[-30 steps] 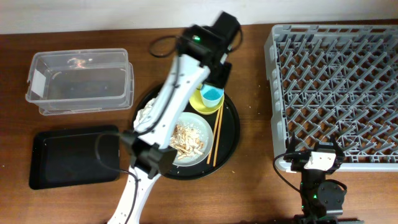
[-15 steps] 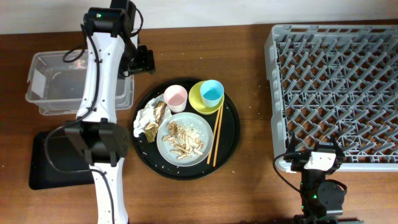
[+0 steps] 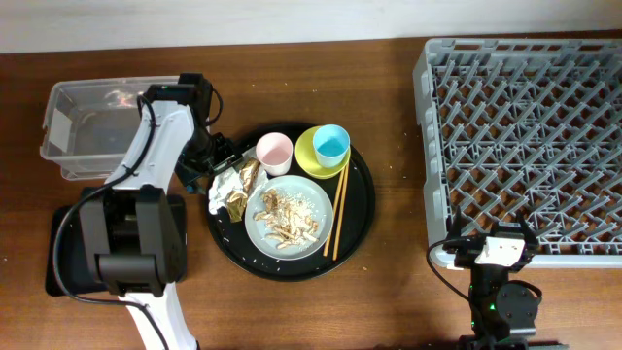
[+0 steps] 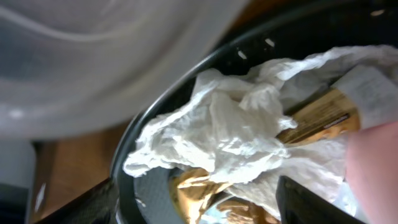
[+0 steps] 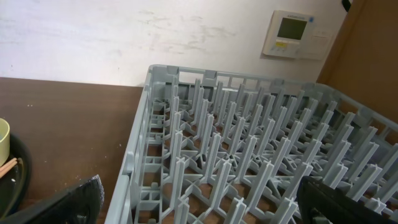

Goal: Sort waste into correct bins and load items into the dishwasher rack

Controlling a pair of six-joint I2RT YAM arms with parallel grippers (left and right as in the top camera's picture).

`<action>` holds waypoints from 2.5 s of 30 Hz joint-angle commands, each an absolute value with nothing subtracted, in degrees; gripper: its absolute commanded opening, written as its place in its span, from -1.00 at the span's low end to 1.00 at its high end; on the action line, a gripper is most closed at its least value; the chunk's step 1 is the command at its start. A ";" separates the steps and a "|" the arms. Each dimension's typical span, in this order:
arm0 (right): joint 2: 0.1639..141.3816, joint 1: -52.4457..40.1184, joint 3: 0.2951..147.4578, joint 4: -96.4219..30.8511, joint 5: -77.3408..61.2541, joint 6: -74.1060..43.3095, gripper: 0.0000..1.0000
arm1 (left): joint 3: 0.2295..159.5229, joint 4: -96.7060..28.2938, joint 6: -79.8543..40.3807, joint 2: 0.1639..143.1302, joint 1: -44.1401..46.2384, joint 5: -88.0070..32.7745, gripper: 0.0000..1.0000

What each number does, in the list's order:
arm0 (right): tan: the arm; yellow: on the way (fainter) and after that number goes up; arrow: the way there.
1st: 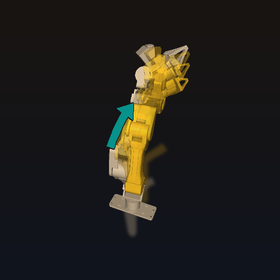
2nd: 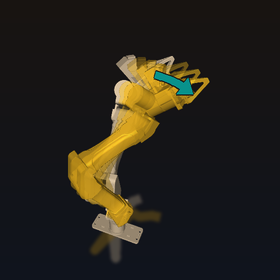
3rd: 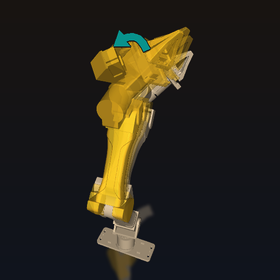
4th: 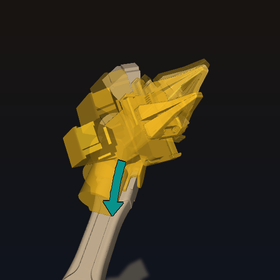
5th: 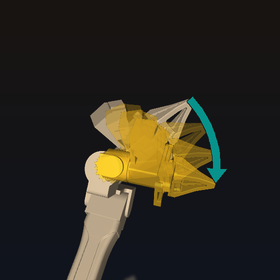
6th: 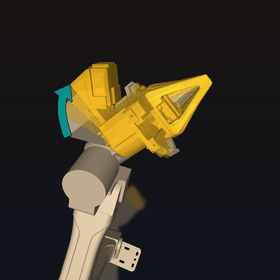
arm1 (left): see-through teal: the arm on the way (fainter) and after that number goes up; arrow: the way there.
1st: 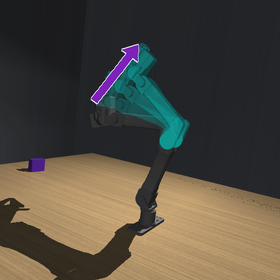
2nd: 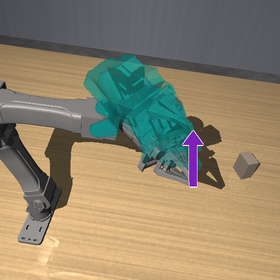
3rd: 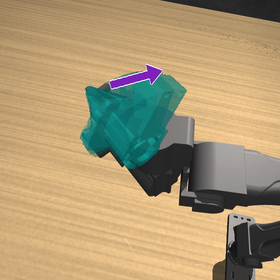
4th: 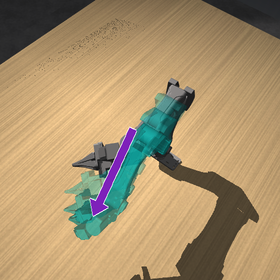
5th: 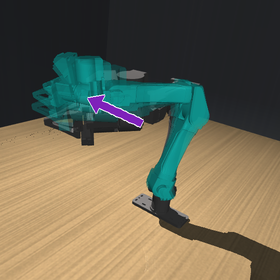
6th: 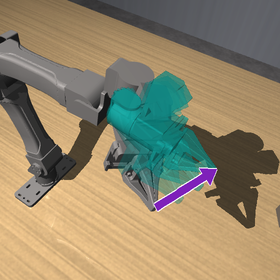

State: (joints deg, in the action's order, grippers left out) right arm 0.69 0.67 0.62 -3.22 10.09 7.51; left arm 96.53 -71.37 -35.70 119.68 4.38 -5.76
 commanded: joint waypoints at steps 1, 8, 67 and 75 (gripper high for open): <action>0.36 0.27 0.32 -3.66 10.98 7.27 0.97 | 92.40 -68.10 -37.93 119.57 4.51 -6.70 0.48; 0.36 0.27 0.32 -3.64 11.00 7.27 0.97 | 91.11 -62.35 -40.62 119.57 10.61 -4.89 -0.26; 0.36 0.30 0.32 -3.64 10.98 7.27 0.97 | 96.57 -57.95 -30.44 113.56 -35.46 -15.66 -0.98; 0.36 0.30 0.32 -3.66 10.98 7.27 0.97 | 96.47 -57.56 -36.10 113.58 -34.98 -10.66 -0.98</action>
